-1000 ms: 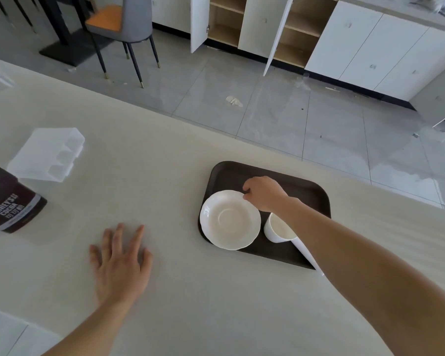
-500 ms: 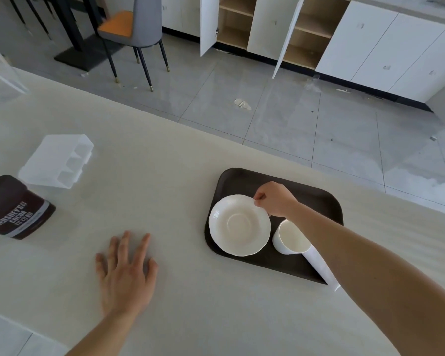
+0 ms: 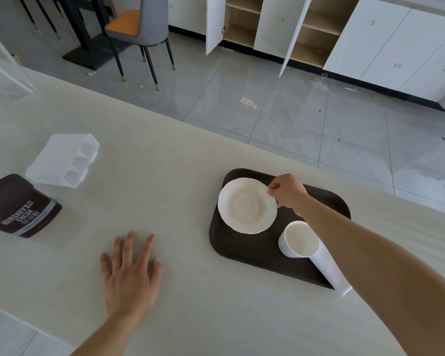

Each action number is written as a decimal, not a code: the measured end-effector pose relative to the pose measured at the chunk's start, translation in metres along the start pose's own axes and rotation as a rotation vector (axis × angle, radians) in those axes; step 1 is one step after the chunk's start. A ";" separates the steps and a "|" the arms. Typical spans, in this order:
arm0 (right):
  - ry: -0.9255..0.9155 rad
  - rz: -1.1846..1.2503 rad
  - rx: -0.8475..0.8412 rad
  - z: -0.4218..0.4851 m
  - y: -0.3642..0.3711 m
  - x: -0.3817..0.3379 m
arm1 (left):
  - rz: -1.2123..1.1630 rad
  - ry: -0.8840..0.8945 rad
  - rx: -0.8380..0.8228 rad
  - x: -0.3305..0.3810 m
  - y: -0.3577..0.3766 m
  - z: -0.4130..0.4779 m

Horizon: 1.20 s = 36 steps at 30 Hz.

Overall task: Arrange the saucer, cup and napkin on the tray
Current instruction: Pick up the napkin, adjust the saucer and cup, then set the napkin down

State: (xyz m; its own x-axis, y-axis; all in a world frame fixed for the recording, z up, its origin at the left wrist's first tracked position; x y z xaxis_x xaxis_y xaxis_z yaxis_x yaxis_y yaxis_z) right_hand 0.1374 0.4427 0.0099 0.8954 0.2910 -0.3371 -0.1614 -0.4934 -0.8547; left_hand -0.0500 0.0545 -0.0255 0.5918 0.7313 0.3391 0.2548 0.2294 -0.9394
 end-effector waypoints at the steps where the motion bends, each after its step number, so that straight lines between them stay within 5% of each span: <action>1: 0.013 0.017 0.002 0.001 0.000 0.001 | -0.001 -0.001 -0.003 0.000 0.000 0.000; 36: 0.255 0.361 -0.008 0.004 -0.003 0.016 | -0.012 0.015 0.015 -0.003 0.004 0.001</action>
State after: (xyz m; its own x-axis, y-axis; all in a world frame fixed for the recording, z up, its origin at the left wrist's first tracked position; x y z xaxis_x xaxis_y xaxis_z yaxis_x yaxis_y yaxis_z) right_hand 0.1505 0.4518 0.0059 0.8559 -0.1122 -0.5049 -0.4806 -0.5331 -0.6963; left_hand -0.0515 0.0540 -0.0303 0.6005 0.7185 0.3510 0.2507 0.2477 -0.9358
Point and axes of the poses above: each hand's wrist, its own z-axis towards the middle knuckle, its own y-axis out of the palm, x = y × z, the point moved 7 cm from there along z, towards the middle knuckle, and after that the axes turned 11 degrees about -z, right-handed, at the moved point
